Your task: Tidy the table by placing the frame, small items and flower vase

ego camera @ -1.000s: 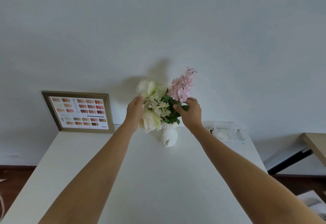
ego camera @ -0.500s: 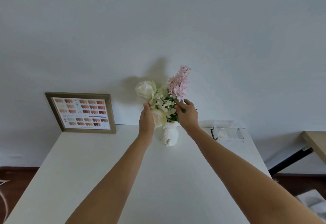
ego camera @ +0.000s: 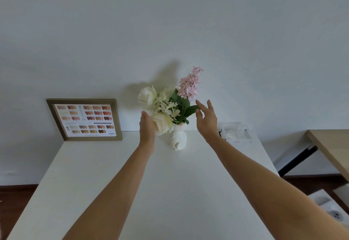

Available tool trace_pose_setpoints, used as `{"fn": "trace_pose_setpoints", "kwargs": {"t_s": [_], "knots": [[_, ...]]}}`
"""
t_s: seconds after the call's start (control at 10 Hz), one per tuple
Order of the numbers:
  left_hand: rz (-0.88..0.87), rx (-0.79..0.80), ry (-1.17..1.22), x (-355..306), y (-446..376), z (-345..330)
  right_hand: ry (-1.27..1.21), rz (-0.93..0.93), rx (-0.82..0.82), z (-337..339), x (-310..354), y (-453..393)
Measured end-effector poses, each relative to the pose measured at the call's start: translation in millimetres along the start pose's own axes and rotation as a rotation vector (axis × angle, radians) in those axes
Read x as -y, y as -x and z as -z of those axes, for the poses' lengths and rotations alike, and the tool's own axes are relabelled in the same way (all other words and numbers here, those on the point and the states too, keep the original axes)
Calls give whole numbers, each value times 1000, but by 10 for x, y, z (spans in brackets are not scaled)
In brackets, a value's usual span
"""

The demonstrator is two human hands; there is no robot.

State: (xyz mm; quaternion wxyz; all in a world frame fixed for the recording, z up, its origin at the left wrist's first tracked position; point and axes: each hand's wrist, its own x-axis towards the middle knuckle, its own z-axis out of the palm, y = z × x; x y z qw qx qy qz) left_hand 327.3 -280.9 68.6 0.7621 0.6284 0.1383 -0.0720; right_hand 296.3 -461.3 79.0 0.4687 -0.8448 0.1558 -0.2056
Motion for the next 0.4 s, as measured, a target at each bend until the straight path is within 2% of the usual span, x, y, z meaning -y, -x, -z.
{"fn": "trace_pose_setpoints", "kwargs": {"t_s": [0.2,0.4], "knots": [[-65,-6,-26,48,135,176,60,-48,-71,82,-125,312],[-66,-35,-56,208,416,340,15,-134,-42,144,-280,685]]}}
